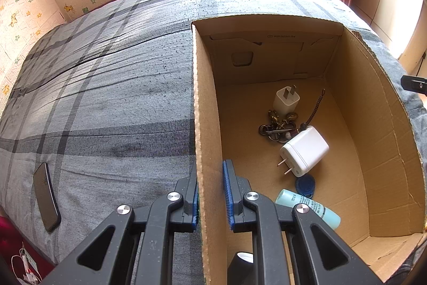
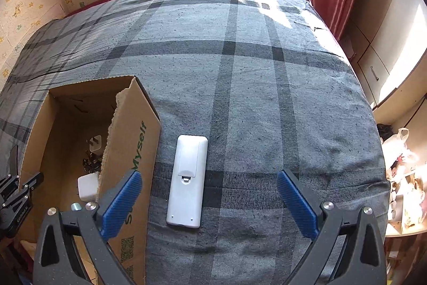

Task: Organize rigid objects
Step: 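Move the right gripper to the white remote control and grasp it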

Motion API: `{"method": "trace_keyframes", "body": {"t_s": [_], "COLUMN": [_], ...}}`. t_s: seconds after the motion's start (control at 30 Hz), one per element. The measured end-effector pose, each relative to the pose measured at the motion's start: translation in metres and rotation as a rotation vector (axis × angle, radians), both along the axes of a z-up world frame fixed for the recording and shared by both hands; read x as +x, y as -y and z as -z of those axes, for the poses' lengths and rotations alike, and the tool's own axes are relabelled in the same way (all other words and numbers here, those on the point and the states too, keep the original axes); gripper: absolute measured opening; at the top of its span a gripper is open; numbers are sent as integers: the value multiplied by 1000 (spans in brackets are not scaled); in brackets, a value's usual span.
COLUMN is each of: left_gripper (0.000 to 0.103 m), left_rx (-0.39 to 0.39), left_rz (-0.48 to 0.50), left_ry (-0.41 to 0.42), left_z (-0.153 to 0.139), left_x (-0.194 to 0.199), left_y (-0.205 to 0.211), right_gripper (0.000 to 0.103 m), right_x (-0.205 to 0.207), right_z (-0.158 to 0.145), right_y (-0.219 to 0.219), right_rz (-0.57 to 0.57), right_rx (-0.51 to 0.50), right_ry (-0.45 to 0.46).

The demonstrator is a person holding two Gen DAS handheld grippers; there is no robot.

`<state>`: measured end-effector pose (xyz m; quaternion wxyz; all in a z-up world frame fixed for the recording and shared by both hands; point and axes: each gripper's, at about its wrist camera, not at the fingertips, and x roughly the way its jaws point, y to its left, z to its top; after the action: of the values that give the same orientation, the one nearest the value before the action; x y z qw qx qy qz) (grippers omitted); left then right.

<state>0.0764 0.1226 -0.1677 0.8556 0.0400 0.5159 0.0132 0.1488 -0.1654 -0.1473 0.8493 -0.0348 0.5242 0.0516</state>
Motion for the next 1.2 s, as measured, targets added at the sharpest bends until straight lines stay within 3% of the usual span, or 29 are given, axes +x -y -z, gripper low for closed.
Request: {"method": "trace_keyframes", "body": {"t_s": [0.23, 0.5, 0.67, 1.07, 1.2], "left_gripper": [17, 17, 17, 17, 17], "left_rx": [1, 2, 0, 0, 5], "left_rz": [1, 0, -1, -3, -4], "left_ry": [1, 1, 0, -2, -4], "left_z": [0, 0, 0, 1, 2], "left_x": [0, -2, -2, -1, 0], "left_y": [1, 1, 0, -1, 0], "right_gripper": [103, 101, 86, 64, 61], "right_x": [2, 9, 17, 32, 35], "right_z": [33, 45, 60, 92, 100], "right_y": [6, -1, -8, -26, -24], "right_rz": [6, -24, -40, -86, -82], "right_rx": [0, 12, 16, 5, 38], "right_ry": [-29, -48, -81, -136, -153]}}
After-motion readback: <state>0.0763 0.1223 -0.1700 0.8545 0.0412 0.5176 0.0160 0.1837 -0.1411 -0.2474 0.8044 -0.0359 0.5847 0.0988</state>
